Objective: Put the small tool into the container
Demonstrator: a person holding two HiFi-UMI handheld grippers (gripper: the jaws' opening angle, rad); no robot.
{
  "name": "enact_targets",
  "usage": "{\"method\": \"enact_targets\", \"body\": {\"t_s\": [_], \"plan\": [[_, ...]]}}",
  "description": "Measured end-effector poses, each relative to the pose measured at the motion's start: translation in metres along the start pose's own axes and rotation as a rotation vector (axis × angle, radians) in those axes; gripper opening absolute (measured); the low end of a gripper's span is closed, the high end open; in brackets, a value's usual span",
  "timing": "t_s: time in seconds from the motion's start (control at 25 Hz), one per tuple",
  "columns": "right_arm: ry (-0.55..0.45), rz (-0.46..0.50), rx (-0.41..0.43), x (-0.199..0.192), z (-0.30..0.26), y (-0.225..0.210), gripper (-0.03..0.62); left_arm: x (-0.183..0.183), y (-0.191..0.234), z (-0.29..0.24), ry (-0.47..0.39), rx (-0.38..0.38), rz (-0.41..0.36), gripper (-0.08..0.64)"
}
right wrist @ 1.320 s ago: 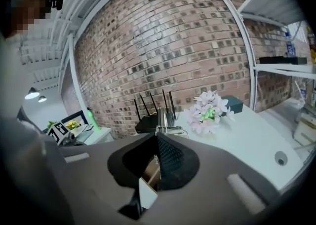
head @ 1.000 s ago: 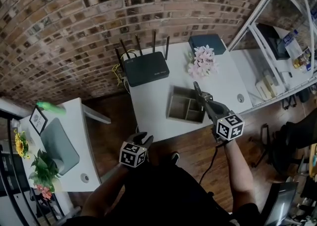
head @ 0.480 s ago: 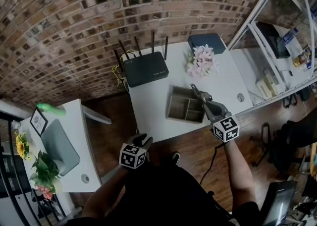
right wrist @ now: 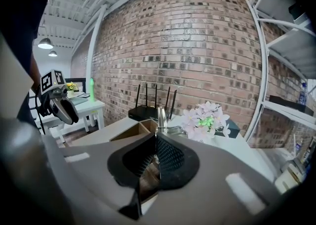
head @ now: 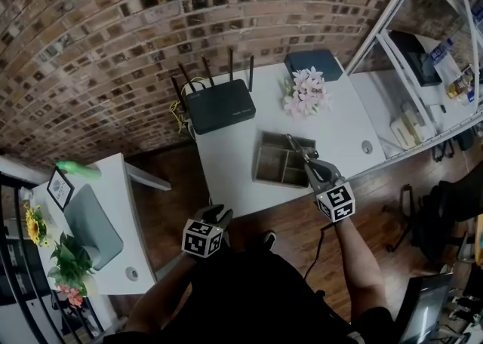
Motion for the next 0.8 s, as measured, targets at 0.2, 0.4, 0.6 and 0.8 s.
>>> {"method": "enact_targets", "body": {"t_s": [0.2,0.4,0.6,0.8], "plan": [[0.015,-0.013,-0.006,-0.011,-0.001,-0.001,0.014,0.001,0.000,0.001,-0.001,0.007,0.000,0.114],[0.029,-0.028,0.001,-0.019,-0.005,0.002,0.014,-0.001,0.002,-0.001,0.003,0.010,0.002,0.113],[0.038,-0.028,-0.015,-0.019,-0.010,0.007,0.014,-0.003,0.000,-0.002,0.011,0.014,0.003,0.106],[0.061,-0.041,-0.022,-0.026,-0.012,0.009,0.015,-0.001,-0.002,-0.002,0.002,0.010,0.013,0.094]]}}
Point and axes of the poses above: the fingertips, and each gripper's own axes: z backward along the fingers, y to its left, x out of its top, the point moved 10 cm from there along z, backward along the fingers, and after that the axes turned 11 degrees about x, right-handed, at the moved point
